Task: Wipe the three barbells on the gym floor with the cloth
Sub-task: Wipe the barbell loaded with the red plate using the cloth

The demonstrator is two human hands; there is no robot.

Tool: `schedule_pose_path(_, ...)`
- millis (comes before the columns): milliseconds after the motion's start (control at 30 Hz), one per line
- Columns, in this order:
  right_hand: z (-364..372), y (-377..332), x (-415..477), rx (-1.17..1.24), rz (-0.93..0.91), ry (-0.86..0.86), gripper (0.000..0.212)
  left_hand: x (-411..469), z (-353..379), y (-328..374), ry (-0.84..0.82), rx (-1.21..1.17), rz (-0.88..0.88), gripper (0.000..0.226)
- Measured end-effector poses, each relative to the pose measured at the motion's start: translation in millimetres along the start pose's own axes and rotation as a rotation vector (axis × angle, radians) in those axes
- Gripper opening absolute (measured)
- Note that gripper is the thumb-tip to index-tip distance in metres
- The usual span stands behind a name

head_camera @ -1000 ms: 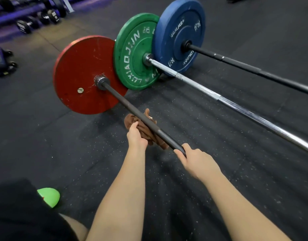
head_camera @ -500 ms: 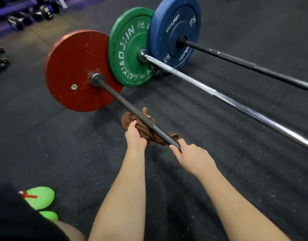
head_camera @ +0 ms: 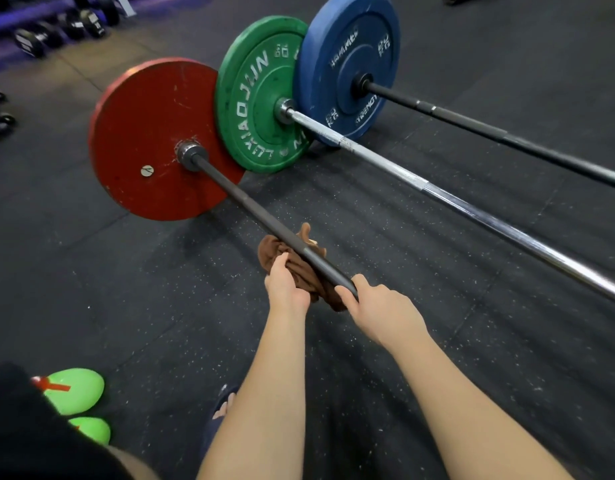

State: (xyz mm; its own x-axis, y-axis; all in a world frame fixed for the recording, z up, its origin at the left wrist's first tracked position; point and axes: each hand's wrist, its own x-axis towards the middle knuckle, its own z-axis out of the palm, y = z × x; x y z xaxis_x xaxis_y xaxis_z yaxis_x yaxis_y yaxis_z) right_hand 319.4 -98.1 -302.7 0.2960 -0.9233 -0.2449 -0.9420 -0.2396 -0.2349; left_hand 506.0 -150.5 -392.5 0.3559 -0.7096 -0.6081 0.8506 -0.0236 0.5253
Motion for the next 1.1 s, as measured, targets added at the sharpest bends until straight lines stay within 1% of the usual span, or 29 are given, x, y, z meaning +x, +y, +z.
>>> schedule_pose_path(100,1,0,1,-0.01,-0.006,0.017,0.043,12,7,18,0.003,-0.016,0.019,0.041)
schedule_pose_path(167,2,1,3,-0.017,-0.012,0.023,0.043,11,12,20,-0.02,-0.029,0.002,0.042)
schedule_pose_path(367,4,1,4,-0.034,-0.028,0.039,0.045,-21,4,-17,0.002,-0.01,0.04,0.044)
schedule_pose_path(433,4,0,5,-0.033,-0.024,0.029,0.044,-35,-1,-35,0.025,-0.021,0.012,0.045)
schedule_pose_path(533,4,-1,4,-0.036,-0.022,0.034,0.044,-54,-7,-50,0.079,0.035,-0.054,0.039)
schedule_pose_path(667,2,-1,2,-0.035,-0.016,0.038,0.044,-42,0,-30,0.04,0.011,0.012,0.052)
schedule_pose_path(733,0,-2,1,-0.041,-0.017,0.044,0.044,-31,2,-15,0.043,-0.003,0.034,0.052)
schedule_pose_path(867,-5,-3,-4,-0.012,0.002,0.055,0.043,-34,4,-6,0.005,-0.006,0.01,0.054)
schedule_pose_path(933,-9,-2,-10,0.029,0.006,0.117,0.035,-48,2,-15,-0.02,-0.015,0.027,0.047)
schedule_pose_path(1000,-14,3,-17,0.025,0.004,0.144,0.019,-65,0,-30,-0.026,0.016,0.025,0.036)
schedule_pose_path(1033,-16,8,-21,0.032,0.024,0.126,0.017,-74,-1,-38,-0.042,0.015,0.013,0.036)
schedule_pose_path(1100,-16,24,-33,0.016,0.083,-0.003,0.024,-88,-3,-54,-0.042,0.001,-0.033,0.038)
